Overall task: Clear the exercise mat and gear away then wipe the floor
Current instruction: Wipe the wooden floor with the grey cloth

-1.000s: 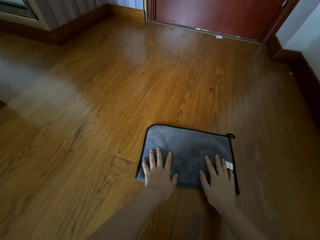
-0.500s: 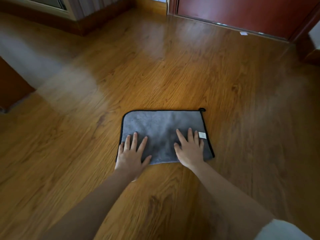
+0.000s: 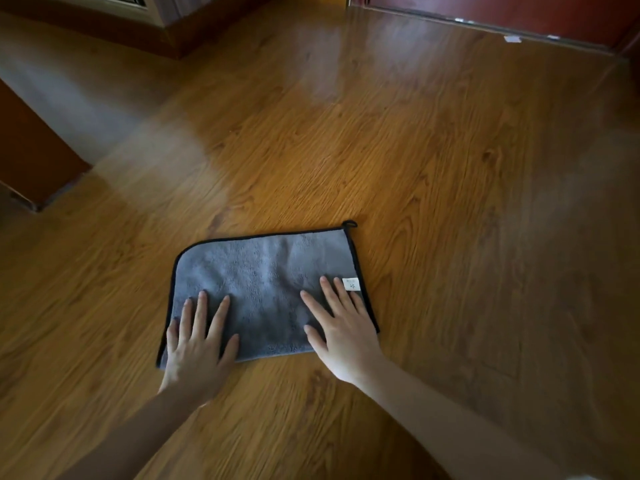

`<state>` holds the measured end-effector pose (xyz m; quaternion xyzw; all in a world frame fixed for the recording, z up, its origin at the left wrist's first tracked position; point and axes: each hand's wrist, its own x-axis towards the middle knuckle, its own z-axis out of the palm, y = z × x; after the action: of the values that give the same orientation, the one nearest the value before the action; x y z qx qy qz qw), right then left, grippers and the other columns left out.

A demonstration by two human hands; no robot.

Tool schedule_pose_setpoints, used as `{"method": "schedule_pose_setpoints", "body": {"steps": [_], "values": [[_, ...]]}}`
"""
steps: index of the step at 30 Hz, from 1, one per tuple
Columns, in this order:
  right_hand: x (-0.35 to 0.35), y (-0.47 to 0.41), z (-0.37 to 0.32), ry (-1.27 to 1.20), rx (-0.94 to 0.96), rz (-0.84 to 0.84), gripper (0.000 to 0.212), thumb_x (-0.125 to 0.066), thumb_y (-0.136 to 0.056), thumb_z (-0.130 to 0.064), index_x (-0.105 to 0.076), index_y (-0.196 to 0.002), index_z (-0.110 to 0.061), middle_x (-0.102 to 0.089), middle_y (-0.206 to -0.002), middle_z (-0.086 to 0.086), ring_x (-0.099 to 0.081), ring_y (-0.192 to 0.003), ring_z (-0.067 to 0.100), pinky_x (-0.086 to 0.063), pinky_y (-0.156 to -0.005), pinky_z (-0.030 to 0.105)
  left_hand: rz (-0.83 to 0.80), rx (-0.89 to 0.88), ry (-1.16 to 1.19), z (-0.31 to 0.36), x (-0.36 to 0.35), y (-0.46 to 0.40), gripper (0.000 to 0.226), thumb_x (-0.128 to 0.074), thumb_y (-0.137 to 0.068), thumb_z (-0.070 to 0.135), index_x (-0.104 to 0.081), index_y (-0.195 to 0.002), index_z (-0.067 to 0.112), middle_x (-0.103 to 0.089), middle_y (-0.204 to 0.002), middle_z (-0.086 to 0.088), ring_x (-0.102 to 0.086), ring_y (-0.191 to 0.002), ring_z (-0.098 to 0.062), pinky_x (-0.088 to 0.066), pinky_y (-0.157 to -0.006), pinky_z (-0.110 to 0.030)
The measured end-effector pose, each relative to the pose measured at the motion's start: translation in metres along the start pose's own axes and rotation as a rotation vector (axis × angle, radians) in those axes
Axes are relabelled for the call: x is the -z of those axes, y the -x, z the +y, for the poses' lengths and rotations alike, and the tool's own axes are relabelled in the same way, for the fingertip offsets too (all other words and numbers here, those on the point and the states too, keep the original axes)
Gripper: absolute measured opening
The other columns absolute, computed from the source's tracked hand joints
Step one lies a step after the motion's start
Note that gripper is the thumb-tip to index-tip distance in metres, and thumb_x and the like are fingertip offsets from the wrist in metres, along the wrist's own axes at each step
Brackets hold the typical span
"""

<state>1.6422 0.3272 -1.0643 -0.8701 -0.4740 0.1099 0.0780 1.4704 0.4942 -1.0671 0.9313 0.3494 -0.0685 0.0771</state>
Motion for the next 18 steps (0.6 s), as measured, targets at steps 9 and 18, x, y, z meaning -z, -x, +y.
{"method": "schedule_pose_setpoints", "body": {"steps": [9,18], "values": [[0.033,0.043,0.100,-0.084,-0.352,0.023,0.062,-0.019,-0.089,-0.051,-0.024,-0.147,-0.031,-0.015,-0.157,0.003,-0.009,-0.146,0.023,-0.010,-0.116,0.039,-0.088,-0.198,0.004,0.142,0.003,-0.045,0.086,0.014,-0.069,0.063,0.012,-0.148,0.028,0.013,-0.157,-0.010,0.014,-0.143,-0.031,0.003,-0.114,-0.050],[0.050,0.102,0.172,-0.077,-0.679,0.071,0.054,-0.036,-0.097,-0.040,-0.021,-0.148,-0.027,-0.012,-0.158,0.002,-0.004,-0.146,0.022,-0.006,-0.117,0.041,-0.111,-0.500,-0.035,0.244,-0.013,-0.042,0.078,0.010,-0.078,0.059,0.011,-0.148,0.027,0.015,-0.156,-0.012,0.016,-0.142,-0.035,0.007,-0.113,-0.052]]}}
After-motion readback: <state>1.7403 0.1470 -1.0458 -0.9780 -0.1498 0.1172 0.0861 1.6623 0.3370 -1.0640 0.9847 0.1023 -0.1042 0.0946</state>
